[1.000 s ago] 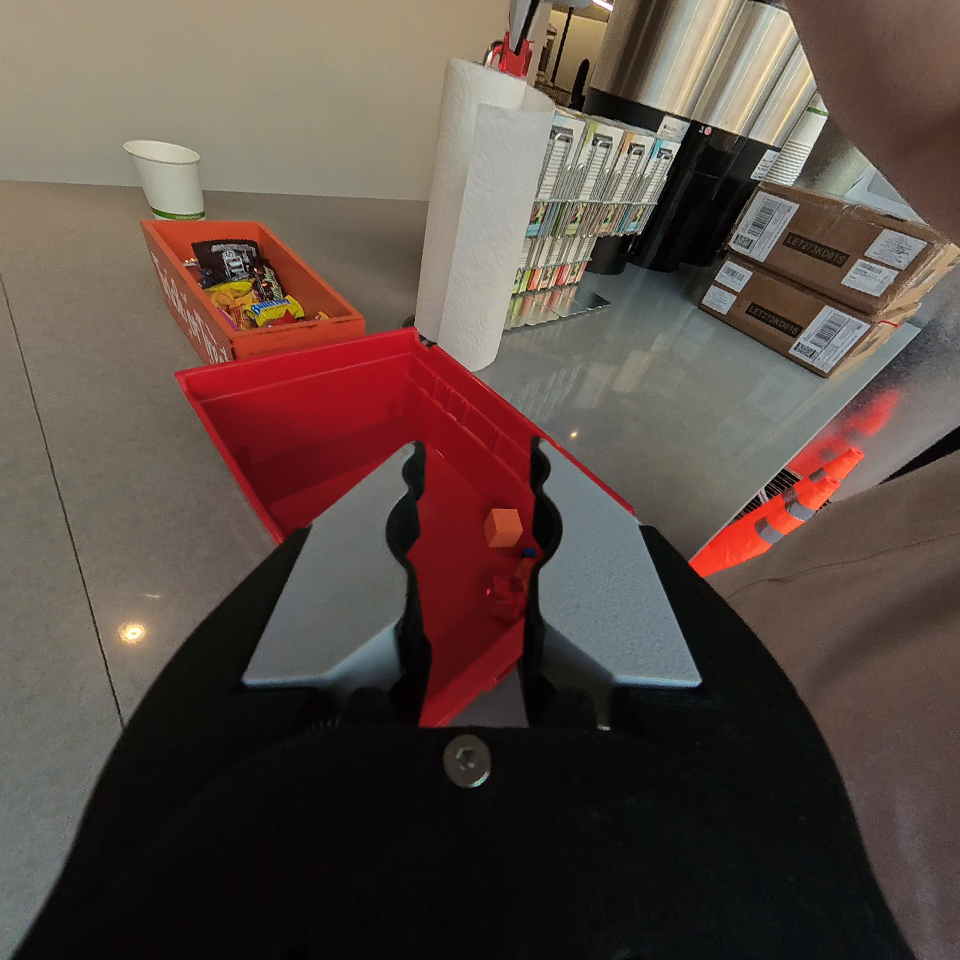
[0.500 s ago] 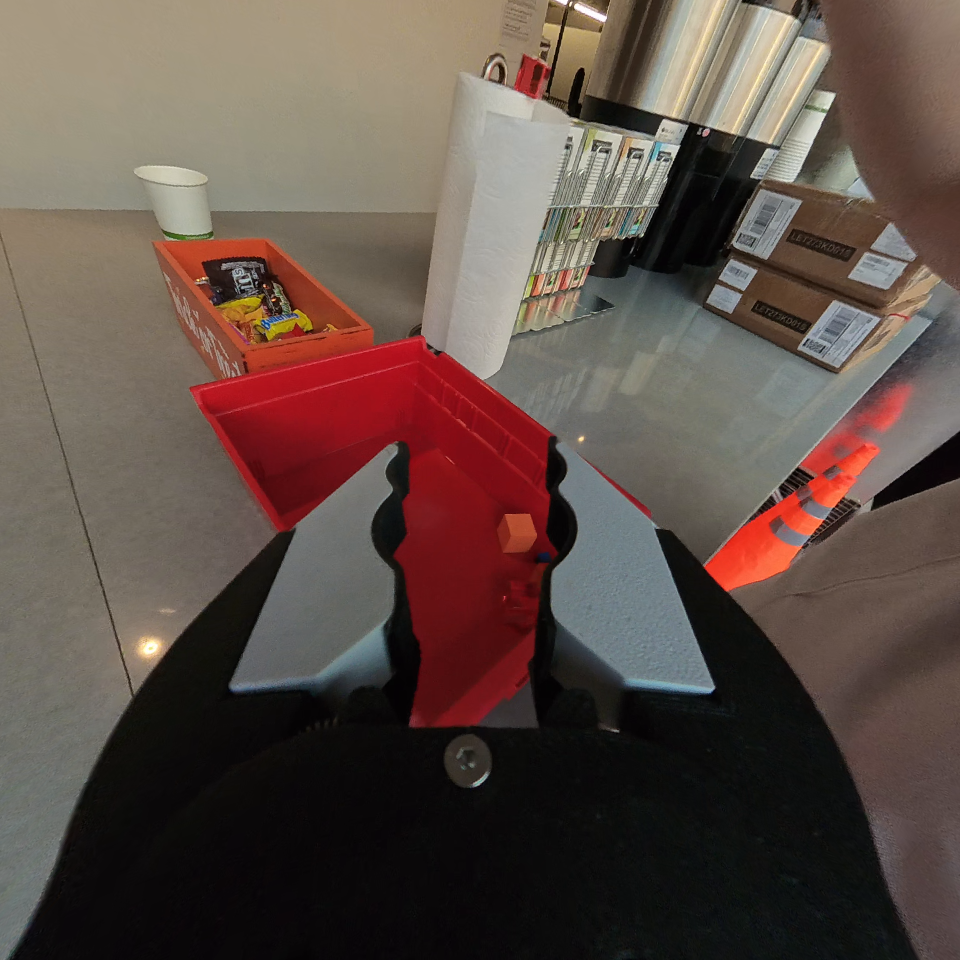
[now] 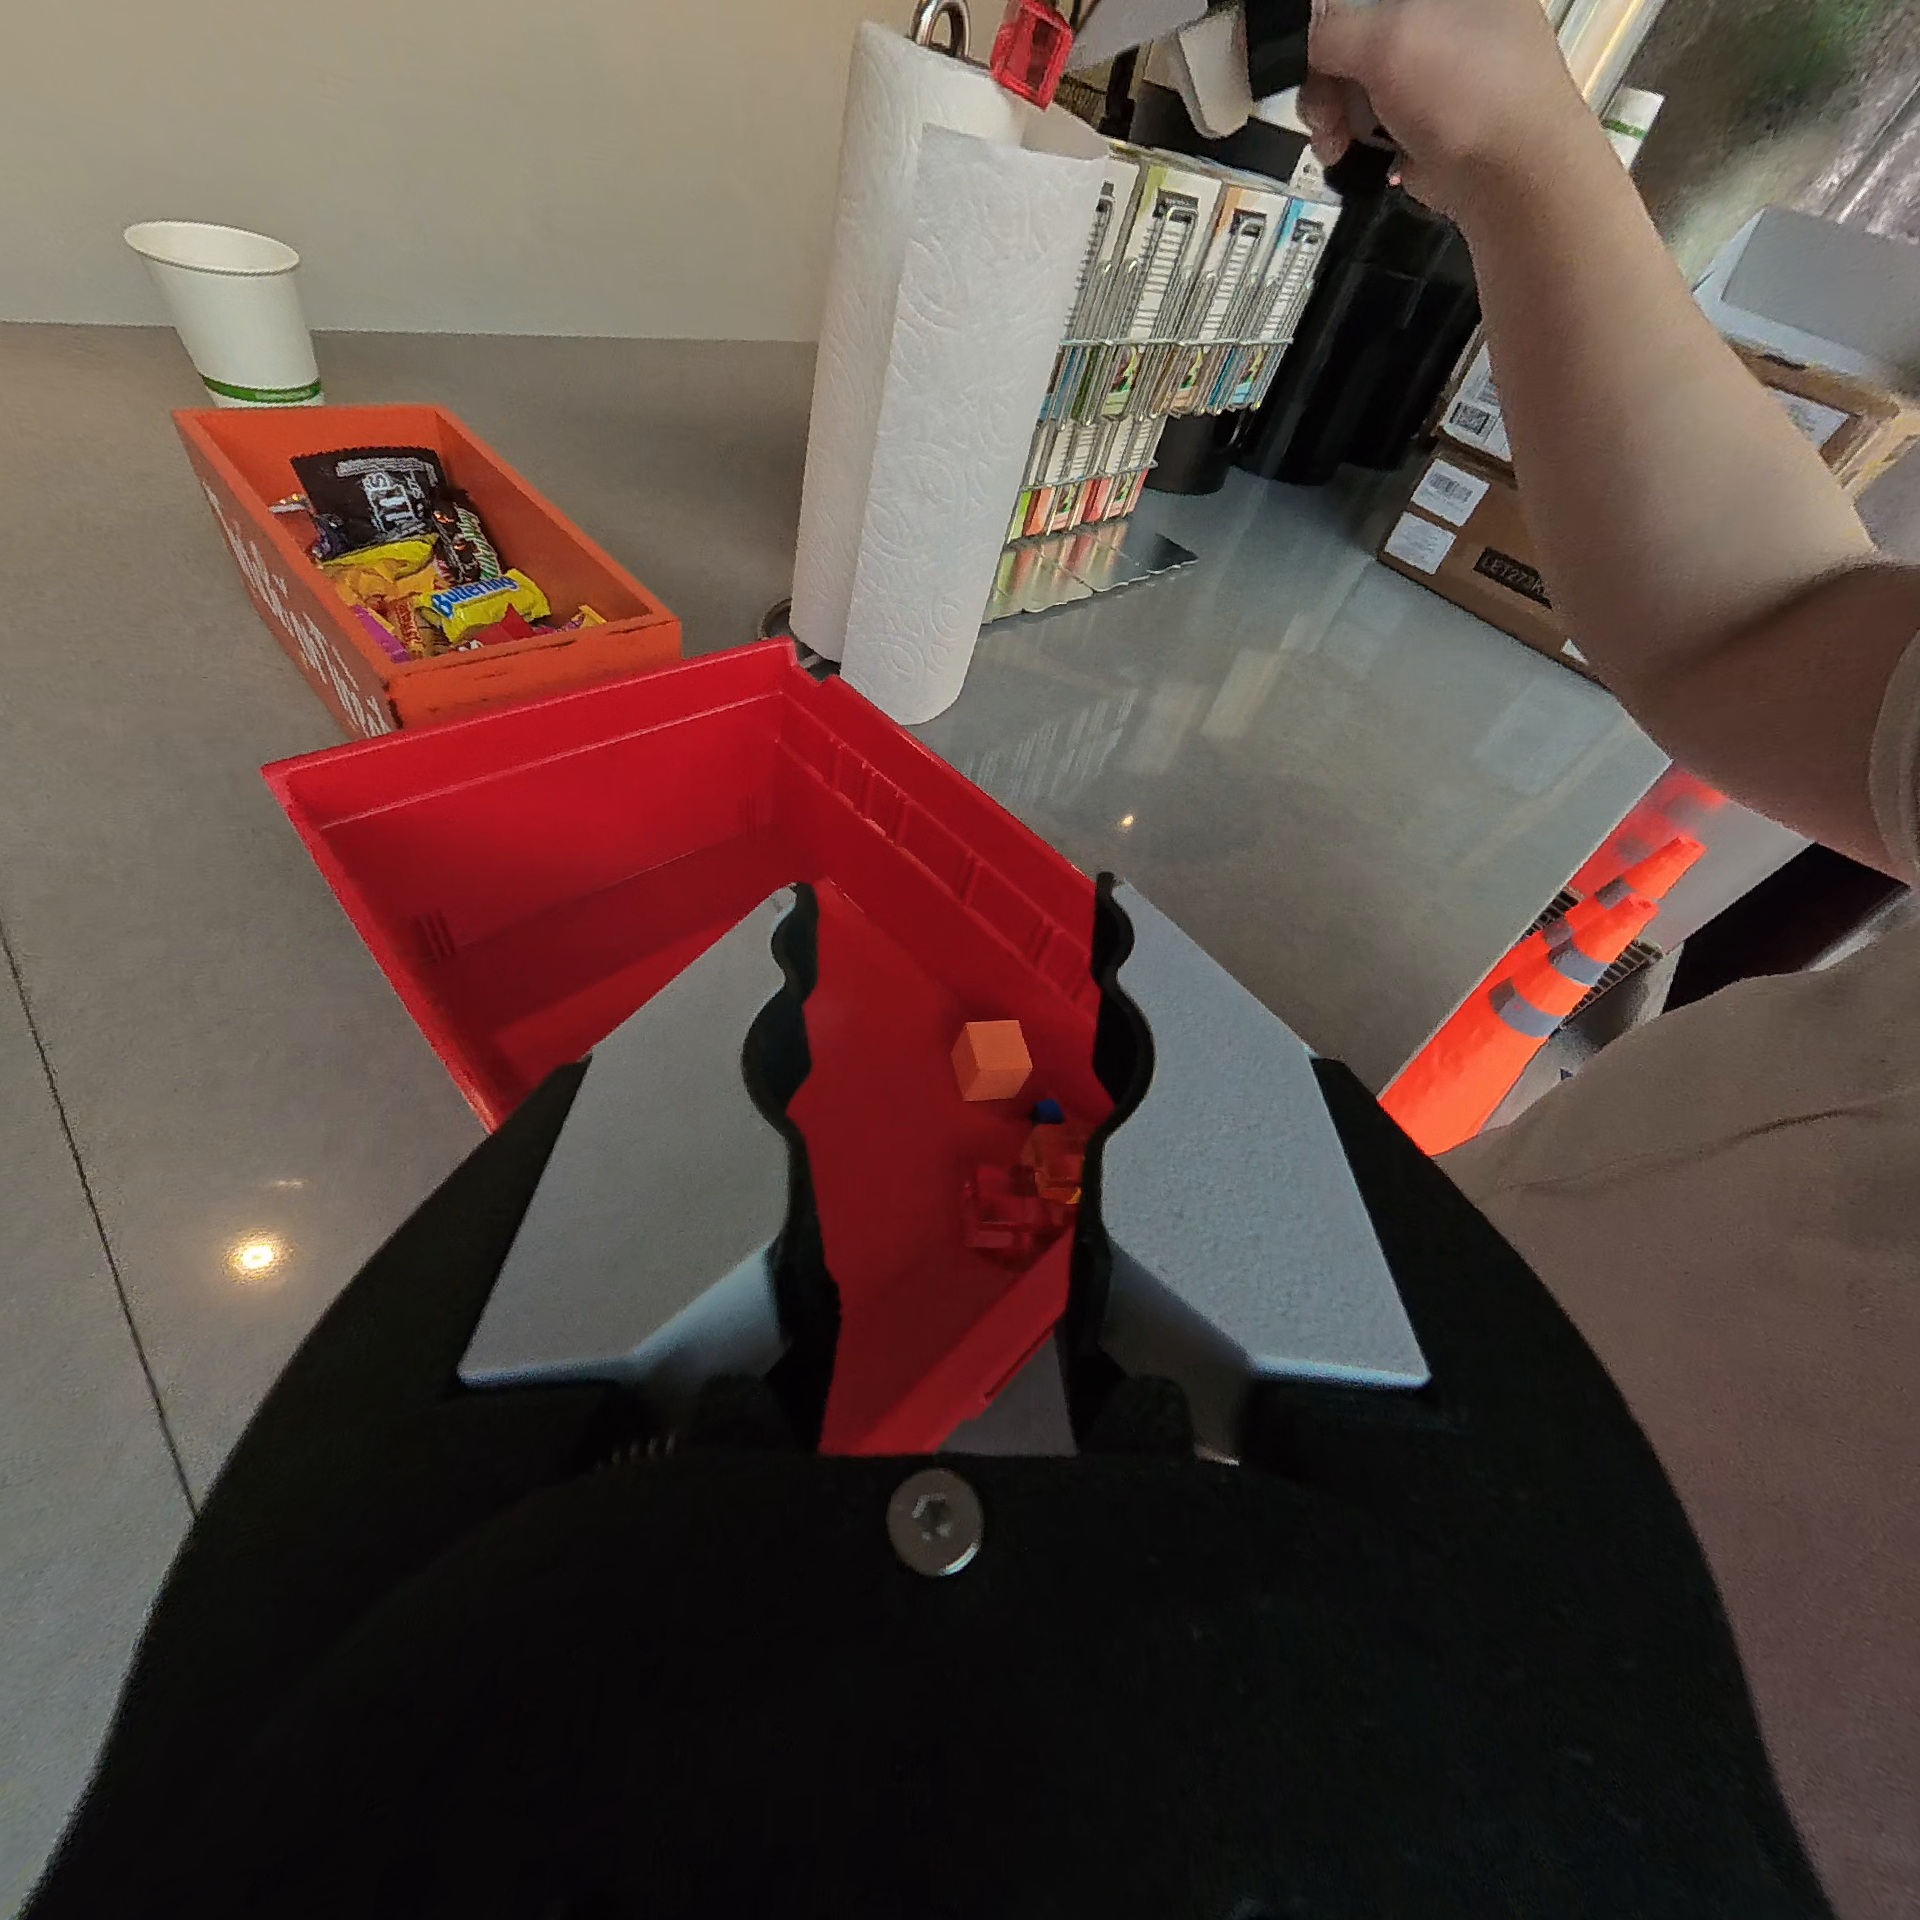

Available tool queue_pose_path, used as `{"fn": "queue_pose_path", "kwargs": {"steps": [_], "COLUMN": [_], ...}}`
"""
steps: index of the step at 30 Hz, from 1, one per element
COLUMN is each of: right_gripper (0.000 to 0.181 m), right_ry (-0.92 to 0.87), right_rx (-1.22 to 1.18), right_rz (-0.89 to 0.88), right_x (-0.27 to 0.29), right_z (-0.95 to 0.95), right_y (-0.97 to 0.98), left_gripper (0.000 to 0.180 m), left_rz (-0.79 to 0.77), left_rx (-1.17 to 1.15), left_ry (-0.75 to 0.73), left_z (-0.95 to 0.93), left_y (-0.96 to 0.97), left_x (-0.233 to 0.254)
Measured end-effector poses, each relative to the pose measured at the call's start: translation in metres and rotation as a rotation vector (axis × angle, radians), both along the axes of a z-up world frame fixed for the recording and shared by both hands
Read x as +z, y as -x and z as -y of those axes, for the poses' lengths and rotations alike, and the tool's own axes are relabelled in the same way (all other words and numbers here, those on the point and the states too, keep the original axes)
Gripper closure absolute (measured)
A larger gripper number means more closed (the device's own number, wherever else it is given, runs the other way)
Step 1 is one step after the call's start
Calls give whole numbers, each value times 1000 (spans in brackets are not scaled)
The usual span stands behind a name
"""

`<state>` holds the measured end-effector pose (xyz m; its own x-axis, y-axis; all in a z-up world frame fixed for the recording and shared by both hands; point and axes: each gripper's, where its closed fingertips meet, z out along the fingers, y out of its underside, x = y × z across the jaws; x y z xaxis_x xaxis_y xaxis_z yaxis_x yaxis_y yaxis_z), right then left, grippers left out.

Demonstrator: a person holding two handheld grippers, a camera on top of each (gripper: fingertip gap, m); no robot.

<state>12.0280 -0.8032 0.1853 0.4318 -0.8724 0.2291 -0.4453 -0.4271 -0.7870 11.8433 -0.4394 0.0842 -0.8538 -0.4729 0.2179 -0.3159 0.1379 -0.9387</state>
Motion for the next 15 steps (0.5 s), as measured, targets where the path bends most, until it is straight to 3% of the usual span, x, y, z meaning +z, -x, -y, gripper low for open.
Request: {"fn": "queue_pose_path", "kwargs": {"steps": [2,15], "right_gripper": [175,173], "right_ry": [-78,-143], "right_rx": [14,-98], "right_rz": [-46,-71], "right_x": [-3,0], "right_z": [-8,-8], "right_y": [-2,-20], "left_gripper": [128,127], "left_rz": [-2,-43], "left_rx": [-8,-41], "left_ry": [-14,-49], "left_z": [4,20], "left_y": [2,13], "left_x": [-1,-16]}}
